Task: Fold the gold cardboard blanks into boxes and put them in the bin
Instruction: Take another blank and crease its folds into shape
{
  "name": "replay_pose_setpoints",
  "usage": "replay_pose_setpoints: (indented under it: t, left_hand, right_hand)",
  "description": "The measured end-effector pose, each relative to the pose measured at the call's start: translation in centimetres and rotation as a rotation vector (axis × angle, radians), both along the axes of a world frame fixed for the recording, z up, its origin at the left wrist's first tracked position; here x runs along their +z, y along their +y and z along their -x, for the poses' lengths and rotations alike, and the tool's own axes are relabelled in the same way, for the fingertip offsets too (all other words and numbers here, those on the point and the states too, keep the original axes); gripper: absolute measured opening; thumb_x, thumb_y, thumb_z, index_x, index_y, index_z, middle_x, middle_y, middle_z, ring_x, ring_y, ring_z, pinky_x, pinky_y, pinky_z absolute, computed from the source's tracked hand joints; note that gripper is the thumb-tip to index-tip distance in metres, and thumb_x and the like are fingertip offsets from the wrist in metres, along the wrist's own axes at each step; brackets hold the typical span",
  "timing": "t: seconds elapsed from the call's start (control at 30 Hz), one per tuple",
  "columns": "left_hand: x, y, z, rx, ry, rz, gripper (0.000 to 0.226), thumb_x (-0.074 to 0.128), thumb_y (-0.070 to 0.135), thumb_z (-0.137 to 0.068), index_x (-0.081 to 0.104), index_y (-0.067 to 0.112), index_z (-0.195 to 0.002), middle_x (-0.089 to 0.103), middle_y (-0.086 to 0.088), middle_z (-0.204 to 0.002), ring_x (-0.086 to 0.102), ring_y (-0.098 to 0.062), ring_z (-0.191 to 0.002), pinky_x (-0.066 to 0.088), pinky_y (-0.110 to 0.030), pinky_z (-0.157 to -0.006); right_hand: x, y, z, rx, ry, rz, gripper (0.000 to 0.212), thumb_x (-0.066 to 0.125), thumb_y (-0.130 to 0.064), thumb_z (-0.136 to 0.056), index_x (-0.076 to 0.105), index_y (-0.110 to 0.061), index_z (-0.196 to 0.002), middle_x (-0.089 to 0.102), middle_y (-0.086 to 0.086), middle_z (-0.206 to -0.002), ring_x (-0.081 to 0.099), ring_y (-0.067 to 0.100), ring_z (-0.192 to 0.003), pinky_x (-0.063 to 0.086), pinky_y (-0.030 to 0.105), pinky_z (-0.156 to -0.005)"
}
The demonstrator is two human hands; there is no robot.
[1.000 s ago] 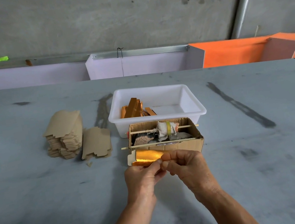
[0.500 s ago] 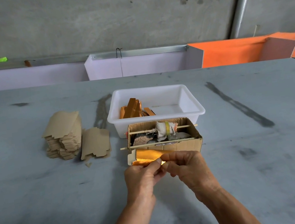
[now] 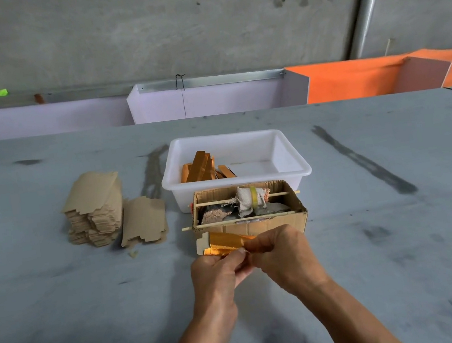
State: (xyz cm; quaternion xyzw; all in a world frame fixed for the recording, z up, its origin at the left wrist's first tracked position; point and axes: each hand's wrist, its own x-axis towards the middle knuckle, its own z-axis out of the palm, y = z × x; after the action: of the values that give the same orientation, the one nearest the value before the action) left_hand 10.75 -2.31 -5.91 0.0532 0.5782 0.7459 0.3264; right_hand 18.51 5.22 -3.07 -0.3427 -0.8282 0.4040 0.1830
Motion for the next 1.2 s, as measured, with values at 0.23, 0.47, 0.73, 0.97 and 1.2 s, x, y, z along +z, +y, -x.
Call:
replay_pose_setpoints:
  t: [0.23, 0.47, 0.73, 0.97, 1.2]
  left_hand:
    - [0.5, 0.0, 0.0, 0.025, -0.028, -0.024, 0.01, 0.063, -0.011, -0.081, 0.066, -0.005, -0.074, 0.07, -0.017, -0.067, 0.07, -0.024, -0.061, 0.058, -0.026, -0.055]
    - [0.6, -0.1, -0.1, 0.025, -0.053, -0.025, 0.009, 0.064, -0.01, -0.081, 0.067, -0.003, -0.075, 0.071, -0.018, -0.073, 0.071, -0.027, -0.065, 0.058, -0.027, -0.057]
    - [0.7, 0.0, 0.0, 0.082, -0.043, 0.032, 0.004, 0.066, -0.009, -0.08, 0.066, -0.007, -0.076, 0.07, -0.017, -0.066, 0.07, -0.026, -0.058, 0.056, -0.025, -0.051]
    - [0.9, 0.0, -0.1, 0.057, -0.055, 0.015, 0.007, 0.065, -0.01, -0.081, 0.065, -0.007, -0.075, 0.07, -0.017, -0.064, 0.07, -0.024, -0.057, 0.056, -0.025, -0.051]
    - [1.3, 0.0, -0.3, 0.043, -0.062, -0.022, 0.008, 0.062, -0.012, -0.081, 0.064, -0.009, -0.074, 0.068, -0.016, -0.06, 0.068, -0.022, -0.053, 0.054, -0.023, -0.048]
  right_hand:
    - [0.1, 0.2, -0.4, -0.088, 0.195, 0.21, 0.023, 0.072, -0.004, -0.078, 0.075, -0.016, -0.098, 0.06, -0.016, -0.059, 0.054, -0.012, -0.048, 0.035, 0.004, -0.041]
    - [0.4, 0.4, -0.8, -0.089, 0.243, 0.122, 0.022, 0.071, -0.005, -0.08, 0.075, -0.025, -0.088, 0.066, -0.019, -0.065, 0.058, -0.01, -0.057, 0.043, 0.007, -0.049]
    - [0.1, 0.3, -1.4, -0.114, 0.237, 0.146, 0.028, 0.074, -0.007, -0.078, 0.072, -0.034, -0.07, 0.067, -0.017, -0.059, 0.059, -0.006, -0.055, 0.045, 0.009, -0.049]
    - [-0.1, 0.0, -1.2, -0.121, 0.326, 0.166, 0.03, 0.072, -0.005, -0.079, 0.072, -0.035, -0.075, 0.07, -0.019, -0.065, 0.063, -0.005, -0.063, 0.045, 0.008, -0.053]
    - [-0.7, -0.4, -0.6, -0.106, 0.323, 0.126, 0.028, 0.069, -0.002, -0.081, 0.075, -0.029, -0.086, 0.072, -0.016, -0.071, 0.062, -0.007, -0.064, 0.044, 0.006, -0.055]
